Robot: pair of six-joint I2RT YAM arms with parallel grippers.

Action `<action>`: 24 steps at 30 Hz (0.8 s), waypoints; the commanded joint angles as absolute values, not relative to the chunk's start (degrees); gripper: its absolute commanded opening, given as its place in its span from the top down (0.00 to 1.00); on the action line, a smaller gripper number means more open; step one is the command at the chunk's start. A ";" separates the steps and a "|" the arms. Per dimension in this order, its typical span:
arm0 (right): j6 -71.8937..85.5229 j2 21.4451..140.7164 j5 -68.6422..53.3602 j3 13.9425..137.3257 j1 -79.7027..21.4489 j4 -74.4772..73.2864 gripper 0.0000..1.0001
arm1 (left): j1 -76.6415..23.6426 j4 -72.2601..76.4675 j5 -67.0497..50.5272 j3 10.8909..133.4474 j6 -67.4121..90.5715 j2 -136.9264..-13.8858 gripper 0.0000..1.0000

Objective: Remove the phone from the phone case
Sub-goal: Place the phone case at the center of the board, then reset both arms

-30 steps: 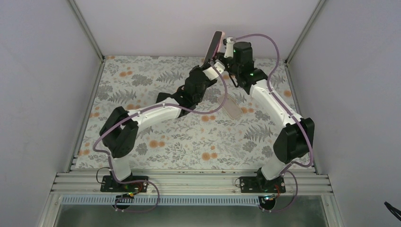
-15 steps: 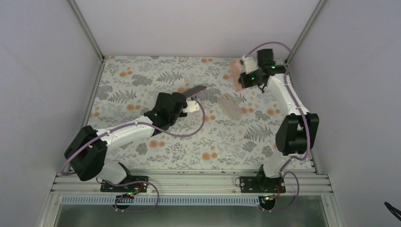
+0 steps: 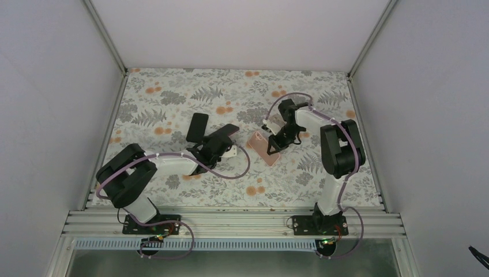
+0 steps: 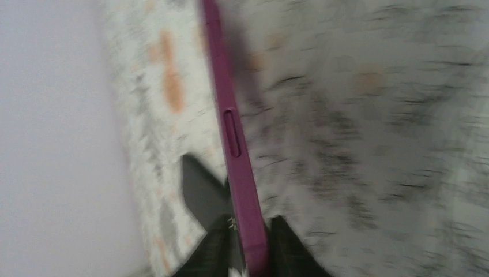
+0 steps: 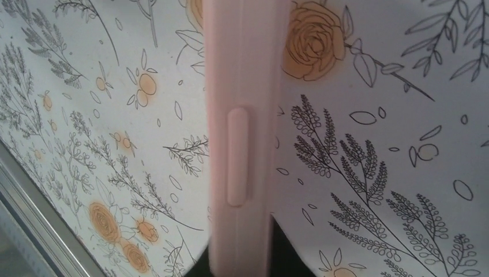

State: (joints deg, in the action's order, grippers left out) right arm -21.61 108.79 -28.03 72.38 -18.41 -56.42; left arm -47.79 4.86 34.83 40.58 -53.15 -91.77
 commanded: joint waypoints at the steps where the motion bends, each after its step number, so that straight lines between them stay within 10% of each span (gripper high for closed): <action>1: -24.09 109.79 -28.99 69.98 -18.04 -57.58 0.75 | -49.03 -8.93 26.01 40.78 -51.00 -91.15 0.69; 5: -25.38 106.97 -23.28 69.23 -18.03 -58.56 0.25 | -49.05 -24.74 12.72 44.71 -49.11 -87.20 0.03; 9: -27.63 99.46 -14.30 72.90 -17.47 -61.63 0.00 | -48.61 -39.35 1.28 53.69 -45.36 -84.14 0.00; 17: -23.41 90.37 3.56 86.43 -11.20 -56.45 0.00 | -24.77 -55.26 -20.79 86.54 -38.80 -84.07 0.00; 24: -18.54 92.68 4.44 84.90 -7.84 -45.25 0.00 | -0.40 -42.35 -16.72 87.61 -26.34 -82.67 0.00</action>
State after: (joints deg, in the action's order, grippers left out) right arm -22.15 91.02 1.39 87.92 -7.77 -52.42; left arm -8.34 -44.88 -14.94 89.41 -34.61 -84.05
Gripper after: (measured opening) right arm 0.995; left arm 0.999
